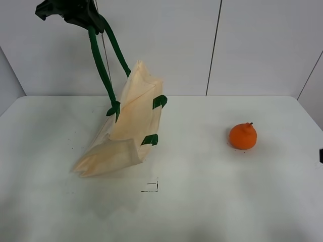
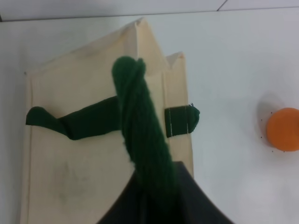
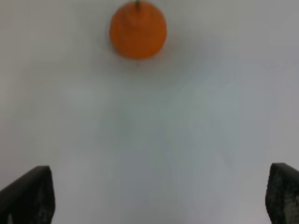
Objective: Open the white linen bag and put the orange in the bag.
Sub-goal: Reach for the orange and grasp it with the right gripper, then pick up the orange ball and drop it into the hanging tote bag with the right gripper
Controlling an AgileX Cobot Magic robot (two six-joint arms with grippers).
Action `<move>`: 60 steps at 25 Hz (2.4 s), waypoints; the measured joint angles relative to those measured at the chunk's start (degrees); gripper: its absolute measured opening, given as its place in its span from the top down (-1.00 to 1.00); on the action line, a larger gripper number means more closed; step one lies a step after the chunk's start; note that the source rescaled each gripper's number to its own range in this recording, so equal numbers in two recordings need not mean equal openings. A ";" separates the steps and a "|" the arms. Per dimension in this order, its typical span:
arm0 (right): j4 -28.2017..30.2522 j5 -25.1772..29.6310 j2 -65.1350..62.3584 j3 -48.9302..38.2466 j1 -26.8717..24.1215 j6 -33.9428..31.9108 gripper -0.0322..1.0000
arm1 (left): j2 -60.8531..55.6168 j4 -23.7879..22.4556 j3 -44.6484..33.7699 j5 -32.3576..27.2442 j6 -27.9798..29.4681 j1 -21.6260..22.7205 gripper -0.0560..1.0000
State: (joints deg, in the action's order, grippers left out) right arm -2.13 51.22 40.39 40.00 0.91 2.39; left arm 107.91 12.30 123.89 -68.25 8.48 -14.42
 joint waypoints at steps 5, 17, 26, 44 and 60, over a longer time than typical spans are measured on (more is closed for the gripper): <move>-2.49 0.14 30.29 15.17 -0.06 2.77 -1.00 | 0.00 0.00 0.00 0.00 0.00 0.00 0.89; -2.66 7.18 74.35 51.87 2.67 3.07 -1.00 | 0.00 0.00 0.00 0.00 -0.12 0.00 0.89; 1.50 8.45 84.08 54.18 3.66 -1.18 -1.00 | 0.00 0.00 0.00 0.00 -0.12 0.00 0.89; 0.59 4.28 88.65 54.86 3.66 0.52 0.84 | 0.00 0.00 0.00 0.00 -0.12 0.00 0.89; -28.55 12.02 80.87 78.91 14.09 5.85 0.93 | 0.00 0.00 0.00 0.00 -0.12 0.00 0.89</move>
State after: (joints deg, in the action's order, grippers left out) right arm -30.68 63.25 121.25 118.91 14.99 8.24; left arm 107.91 12.30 123.89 -68.25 8.36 -14.42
